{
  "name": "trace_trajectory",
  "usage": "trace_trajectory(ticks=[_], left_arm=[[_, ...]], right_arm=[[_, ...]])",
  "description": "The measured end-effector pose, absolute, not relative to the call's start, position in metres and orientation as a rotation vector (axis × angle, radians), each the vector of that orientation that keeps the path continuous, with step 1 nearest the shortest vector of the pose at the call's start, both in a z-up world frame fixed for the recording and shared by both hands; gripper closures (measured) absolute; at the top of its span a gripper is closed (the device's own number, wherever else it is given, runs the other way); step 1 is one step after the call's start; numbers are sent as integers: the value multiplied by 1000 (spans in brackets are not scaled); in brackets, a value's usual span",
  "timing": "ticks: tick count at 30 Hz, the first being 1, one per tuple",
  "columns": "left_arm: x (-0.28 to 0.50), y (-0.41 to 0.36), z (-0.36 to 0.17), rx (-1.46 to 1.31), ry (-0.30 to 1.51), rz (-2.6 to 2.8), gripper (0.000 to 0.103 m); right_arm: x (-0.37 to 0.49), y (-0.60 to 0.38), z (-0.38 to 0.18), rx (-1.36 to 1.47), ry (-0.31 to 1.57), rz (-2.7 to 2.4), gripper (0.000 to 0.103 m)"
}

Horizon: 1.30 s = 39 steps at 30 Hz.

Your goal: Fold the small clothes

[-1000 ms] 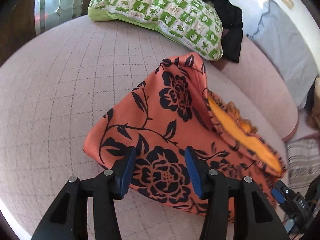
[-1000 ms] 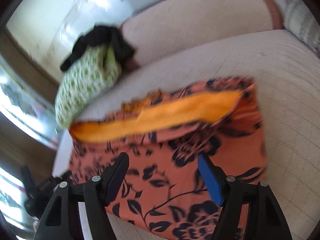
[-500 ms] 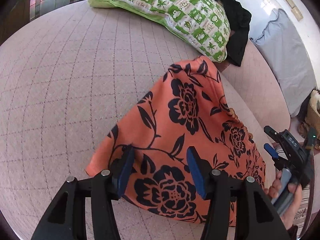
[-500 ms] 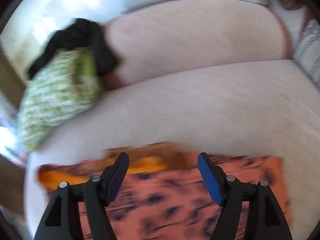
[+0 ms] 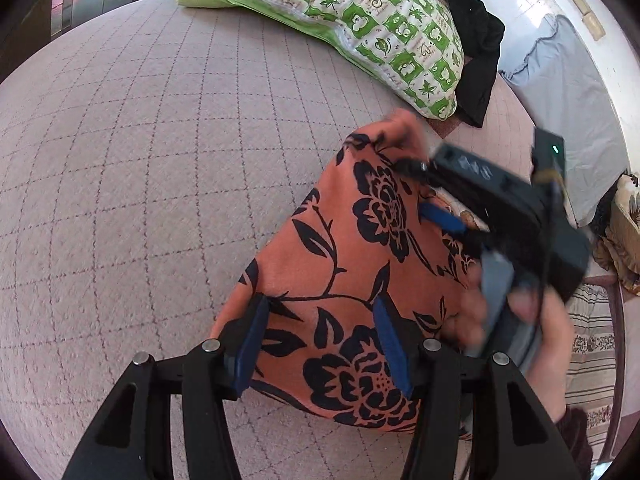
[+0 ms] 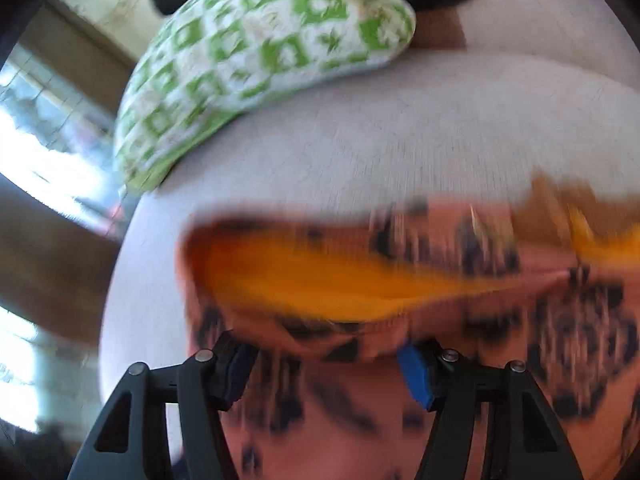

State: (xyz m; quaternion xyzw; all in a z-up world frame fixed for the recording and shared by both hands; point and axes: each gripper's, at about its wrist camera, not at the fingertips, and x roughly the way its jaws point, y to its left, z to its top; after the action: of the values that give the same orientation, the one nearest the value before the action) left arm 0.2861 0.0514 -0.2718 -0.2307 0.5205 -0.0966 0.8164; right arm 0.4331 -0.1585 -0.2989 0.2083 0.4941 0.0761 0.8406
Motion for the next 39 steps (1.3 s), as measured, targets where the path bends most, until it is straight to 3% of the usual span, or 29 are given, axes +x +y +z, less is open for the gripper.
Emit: trace_trajectory(ticks=[4, 9, 17, 19, 24, 26, 28, 30, 35, 39], left_arm=[[291, 57, -268, -497, 1099, -209, 48], [289, 61, -259, -470, 1055, -165, 47], [272, 24, -234, -232, 955, -193, 31], [270, 12, -232, -172, 945, -198, 19], [281, -7, -271, -124, 1146, -190, 14], [282, -12, -279, -70, 1136, -164, 10], [284, -21, -280, -11, 1133, -153, 3], [285, -26, -284, 15, 1127, -148, 0], [286, -33, -287, 46, 1096, -86, 0], [287, -33, -289, 48, 1090, -64, 0]], right_arm=[[442, -174, -287, 519, 988, 108, 37], [386, -224, -253, 510, 931, 80, 36], [247, -315, -226, 492, 938, -80, 34], [215, -333, -230, 515, 943, -119, 34], [173, -364, -294, 661, 1092, -160, 34], [157, -371, -305, 713, 976, -144, 34], [156, -371, -304, 708, 978, -153, 34], [159, -367, -304, 661, 1001, -129, 29], [171, -337, -304, 445, 1033, -83, 4], [175, -317, -306, 298, 1057, -141, 0]])
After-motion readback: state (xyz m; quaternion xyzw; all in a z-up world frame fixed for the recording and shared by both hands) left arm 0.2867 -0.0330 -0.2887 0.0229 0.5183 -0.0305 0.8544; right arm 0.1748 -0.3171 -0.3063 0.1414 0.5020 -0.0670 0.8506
